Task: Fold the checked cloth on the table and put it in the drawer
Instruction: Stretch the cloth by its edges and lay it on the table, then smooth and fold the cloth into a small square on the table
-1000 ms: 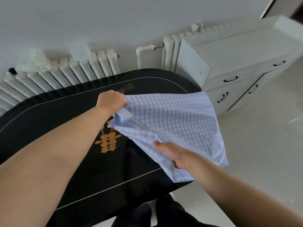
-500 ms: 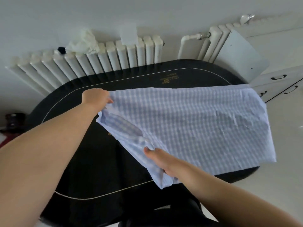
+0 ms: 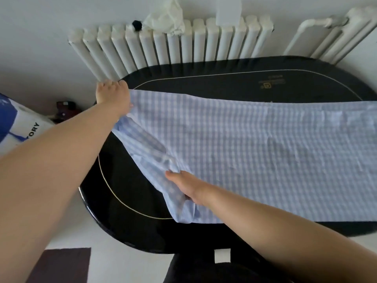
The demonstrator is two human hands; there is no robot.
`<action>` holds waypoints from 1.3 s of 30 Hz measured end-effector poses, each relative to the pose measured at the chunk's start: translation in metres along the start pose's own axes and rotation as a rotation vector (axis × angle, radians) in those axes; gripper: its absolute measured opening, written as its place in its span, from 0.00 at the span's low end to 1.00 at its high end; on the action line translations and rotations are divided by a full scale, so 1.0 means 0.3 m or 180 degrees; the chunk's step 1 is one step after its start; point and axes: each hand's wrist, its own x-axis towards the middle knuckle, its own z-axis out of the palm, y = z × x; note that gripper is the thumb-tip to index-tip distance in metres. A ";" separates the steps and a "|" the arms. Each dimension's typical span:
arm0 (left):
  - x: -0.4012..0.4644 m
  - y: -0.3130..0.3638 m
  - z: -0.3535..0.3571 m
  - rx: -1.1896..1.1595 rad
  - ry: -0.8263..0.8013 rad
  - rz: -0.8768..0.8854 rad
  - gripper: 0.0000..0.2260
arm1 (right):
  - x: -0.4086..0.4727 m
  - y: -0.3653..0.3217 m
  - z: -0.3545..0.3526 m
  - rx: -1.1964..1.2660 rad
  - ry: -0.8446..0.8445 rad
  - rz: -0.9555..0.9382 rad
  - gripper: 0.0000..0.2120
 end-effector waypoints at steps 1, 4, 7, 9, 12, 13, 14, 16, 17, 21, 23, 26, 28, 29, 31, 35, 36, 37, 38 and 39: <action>0.009 -0.033 0.005 -0.0404 -0.0122 -0.0061 0.32 | 0.016 -0.010 0.027 -0.0021 -0.0034 -0.0020 0.18; -0.034 -0.085 0.025 -0.2528 -0.0313 -0.0570 0.42 | 0.055 -0.037 0.106 -0.0196 0.0138 -0.0218 0.18; -0.161 -0.055 0.119 -0.3741 -0.0775 -0.1628 0.50 | 0.090 -0.052 0.165 -0.0464 0.0383 -0.0435 0.21; -0.251 -0.021 0.180 -0.4066 -0.1464 -0.1939 0.52 | 0.122 -0.056 0.205 -0.0683 0.0397 -0.0423 0.23; -0.324 0.007 0.230 -0.4081 -0.1836 -0.1893 0.50 | 0.183 -0.055 0.285 -0.1227 0.0222 -0.0487 0.24; -0.337 0.007 0.244 -0.3849 -0.1792 -0.1835 0.47 | 0.202 -0.053 0.310 -0.1393 0.0117 -0.0503 0.24; -0.346 -0.001 0.261 -0.3488 -0.1672 -0.1720 0.41 | 0.216 -0.049 0.331 -0.1521 -0.0032 -0.0522 0.26; -0.356 -0.043 0.302 -0.2629 -0.1395 -0.1380 0.22 | 0.232 -0.031 0.348 -0.1681 -0.0413 -0.0612 0.32; -0.358 -0.074 0.331 -0.2332 -0.1311 -0.1319 0.17 | 0.235 -0.019 0.343 -0.1739 -0.0563 -0.0667 0.35; -0.391 -0.166 0.451 -0.1702 -0.1357 -0.1465 0.16 | 0.267 0.022 0.230 -0.1843 -0.0311 -0.0722 0.39; -0.399 -0.187 0.495 -0.1547 -0.1344 -0.1552 0.15 | 0.290 0.027 0.136 -0.1820 0.0136 -0.0691 0.37; -0.384 -0.250 0.543 -0.1505 -0.1131 -0.1736 0.14 | 0.292 0.033 -0.002 -0.1591 0.0790 -0.0657 0.34; -0.361 -0.325 0.567 -0.1674 -0.1022 -0.1986 0.15 | 0.282 0.043 -0.080 -0.1484 0.1144 -0.0575 0.32; -0.350 -0.362 0.578 -0.1776 -0.0992 -0.2108 0.16 | 0.275 0.051 -0.111 -0.1496 0.1278 -0.0522 0.31; -0.336 -0.392 0.586 -0.1795 -0.0883 -0.2163 0.21 | 0.263 0.076 -0.163 -0.1721 0.1528 -0.0450 0.30; -0.359 -0.179 0.557 -0.1362 -0.0359 -0.0752 0.28 | 0.218 0.156 -0.233 -0.2402 0.2014 -0.0420 0.28; -0.376 -0.079 0.543 -0.1328 -0.0388 -0.0284 0.29 | 0.200 0.178 -0.249 -0.2544 0.2070 -0.0364 0.28; -0.398 0.027 0.526 -0.1335 -0.0481 0.0141 0.29 | 0.184 0.200 -0.267 -0.2723 0.2086 -0.0287 0.28; -0.424 0.135 0.506 -0.1355 -0.0592 0.0532 0.29 | 0.170 0.225 -0.289 -0.2939 0.2084 -0.0210 0.28; -0.449 0.238 0.485 -0.1349 -0.0712 0.0896 0.30 | 0.153 0.248 -0.315 -0.3146 0.2082 -0.0131 0.29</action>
